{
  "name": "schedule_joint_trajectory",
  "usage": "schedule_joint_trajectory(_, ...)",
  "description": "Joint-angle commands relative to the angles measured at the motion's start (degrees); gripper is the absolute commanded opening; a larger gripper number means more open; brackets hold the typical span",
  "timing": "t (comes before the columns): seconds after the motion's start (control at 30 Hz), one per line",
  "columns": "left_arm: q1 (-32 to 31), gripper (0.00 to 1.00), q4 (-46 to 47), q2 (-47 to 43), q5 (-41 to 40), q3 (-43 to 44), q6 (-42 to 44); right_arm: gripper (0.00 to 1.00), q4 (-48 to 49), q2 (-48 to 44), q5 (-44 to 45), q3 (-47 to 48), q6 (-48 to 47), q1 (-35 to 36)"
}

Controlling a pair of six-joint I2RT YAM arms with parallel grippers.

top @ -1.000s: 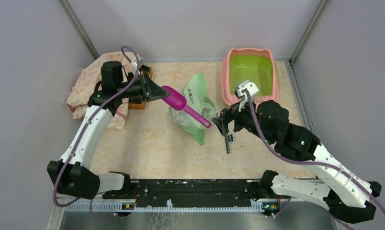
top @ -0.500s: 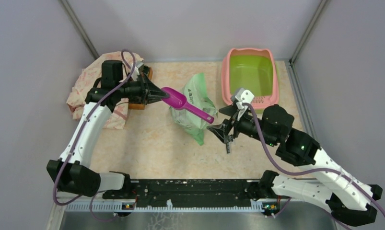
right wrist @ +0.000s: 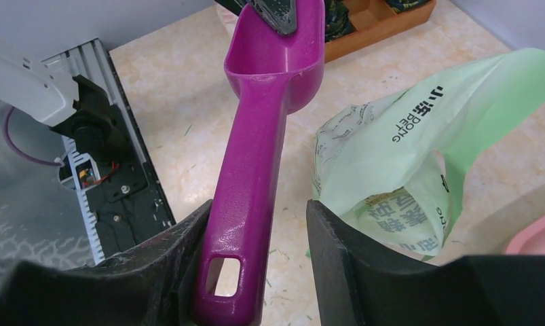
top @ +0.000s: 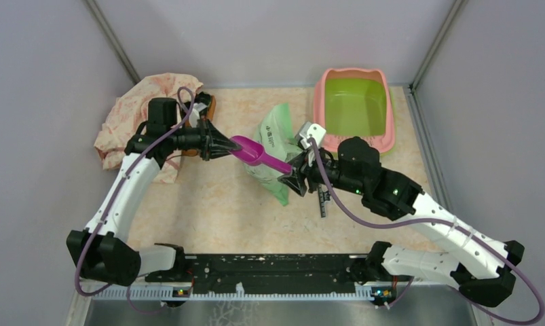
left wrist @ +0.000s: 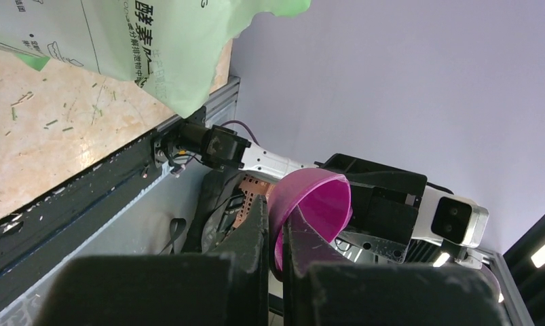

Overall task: Fill the litter box with clean litter
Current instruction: Pick up the spatula from the center of the board.

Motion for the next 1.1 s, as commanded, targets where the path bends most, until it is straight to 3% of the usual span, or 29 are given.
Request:
schedule_joint_trajectory(0.0, 0.2, 0.0, 1.4, -1.2, 1.9, 0.2, -0.4, 0.5, 3.3, 0.8, -0.6, 4.4, -0.5, 0.4)
schedule_joint_trajectory(0.4, 0.3, 0.0, -2.9, 0.6, -1.5, 2.9, 3.9, 0.47, 0.5, 3.3, -1.1, 6.8, -0.7, 0.8)
schedule_joint_trajectory(0.5, 0.3, 0.0, -2.6, 0.5, -1.4, 3.0, 3.4, 0.36, -0.1, 4.3, -1.2, 7.2, -0.7, 1.0)
schedule_joint_trajectory(0.73, 0.3, 0.0, -1.3, 0.4, -0.5, 2.5, 2.5, 0.3, -1.2, 5.5, 0.6, 7.7, -0.7, 2.2)
schedule_joint_trajectory(1.07, 0.7, 0.0, 3.7, -0.2, 1.6, -0.6, -0.9, 0.31, -2.1, 5.4, 2.3, 7.5, -0.7, 3.9)
